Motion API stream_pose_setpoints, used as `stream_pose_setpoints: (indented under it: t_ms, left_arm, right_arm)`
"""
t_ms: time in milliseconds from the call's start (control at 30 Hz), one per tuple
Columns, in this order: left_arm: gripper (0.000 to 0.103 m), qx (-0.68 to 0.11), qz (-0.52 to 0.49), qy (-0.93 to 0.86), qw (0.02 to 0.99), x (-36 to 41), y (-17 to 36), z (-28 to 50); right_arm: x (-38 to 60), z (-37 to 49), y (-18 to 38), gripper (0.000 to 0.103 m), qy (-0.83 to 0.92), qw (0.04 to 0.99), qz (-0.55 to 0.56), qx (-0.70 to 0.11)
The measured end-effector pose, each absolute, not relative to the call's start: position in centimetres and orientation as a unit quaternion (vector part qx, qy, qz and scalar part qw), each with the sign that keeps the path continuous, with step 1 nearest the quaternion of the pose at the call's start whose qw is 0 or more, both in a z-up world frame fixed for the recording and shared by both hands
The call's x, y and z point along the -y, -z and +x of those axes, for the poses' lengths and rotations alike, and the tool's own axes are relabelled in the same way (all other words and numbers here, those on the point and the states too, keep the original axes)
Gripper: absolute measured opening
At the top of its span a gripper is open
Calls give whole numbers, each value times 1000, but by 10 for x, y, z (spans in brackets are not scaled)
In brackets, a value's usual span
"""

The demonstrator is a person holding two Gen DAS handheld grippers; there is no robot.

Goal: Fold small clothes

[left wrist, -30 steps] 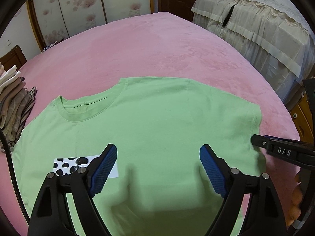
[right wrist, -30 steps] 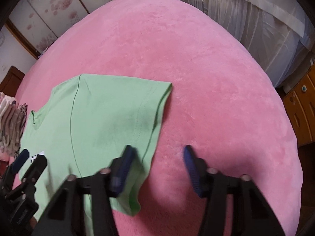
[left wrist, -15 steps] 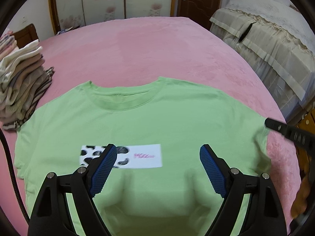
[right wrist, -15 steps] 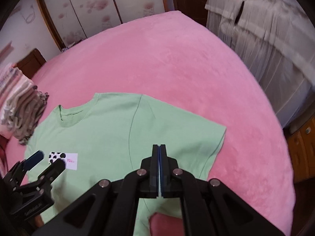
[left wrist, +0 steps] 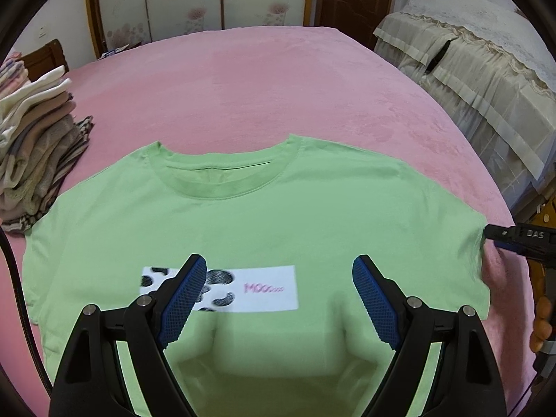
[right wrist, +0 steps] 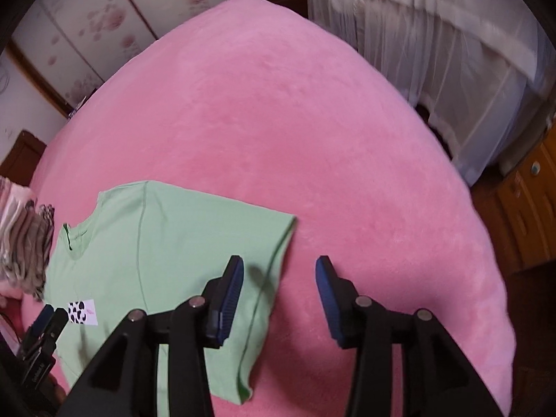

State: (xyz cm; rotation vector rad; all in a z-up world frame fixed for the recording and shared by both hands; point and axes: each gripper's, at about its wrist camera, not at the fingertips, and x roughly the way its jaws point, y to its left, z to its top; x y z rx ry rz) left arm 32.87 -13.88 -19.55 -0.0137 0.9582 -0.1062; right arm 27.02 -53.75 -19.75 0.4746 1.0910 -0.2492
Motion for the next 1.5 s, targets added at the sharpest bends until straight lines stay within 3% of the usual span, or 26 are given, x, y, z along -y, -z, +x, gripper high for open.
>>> stream_pose_setpoints:
  t_ms: [300, 367, 433, 900, 1133, 1200, 1333, 1500]
  left_arm:
    - [85, -459, 5, 69, 886, 158, 197, 327]
    - [85, -459, 5, 71, 886, 158, 196, 327]
    - [85, -459, 4, 71, 886, 159, 196, 325]
    - [85, -457, -17, 54, 888, 126, 190, 318]
    - [85, -471, -36, 31, 881, 96, 199, 314]
    - [85, -475, -39, 26, 879, 88, 202, 314]
    - [85, -480, -42, 22, 876, 80, 205, 317]
    - [85, -487, -44, 43, 871, 85, 208, 328]
  right_arm:
    - [542, 282, 213, 45, 72, 825, 267, -494]
    - [537, 285, 211, 35, 68, 827, 252, -498]
    - [530, 288, 210, 2, 66, 828, 229, -508]
    - [424, 308, 133, 2, -9, 867, 129, -481]
    - [349, 333, 139, 3, -47, 855, 73, -512]
    - [338, 335, 147, 8, -58, 846, 70, -526]
    - [335, 321, 142, 33, -73, 847, 80, -520]
    - [360, 284, 119, 33, -48, 867, 72, -490]
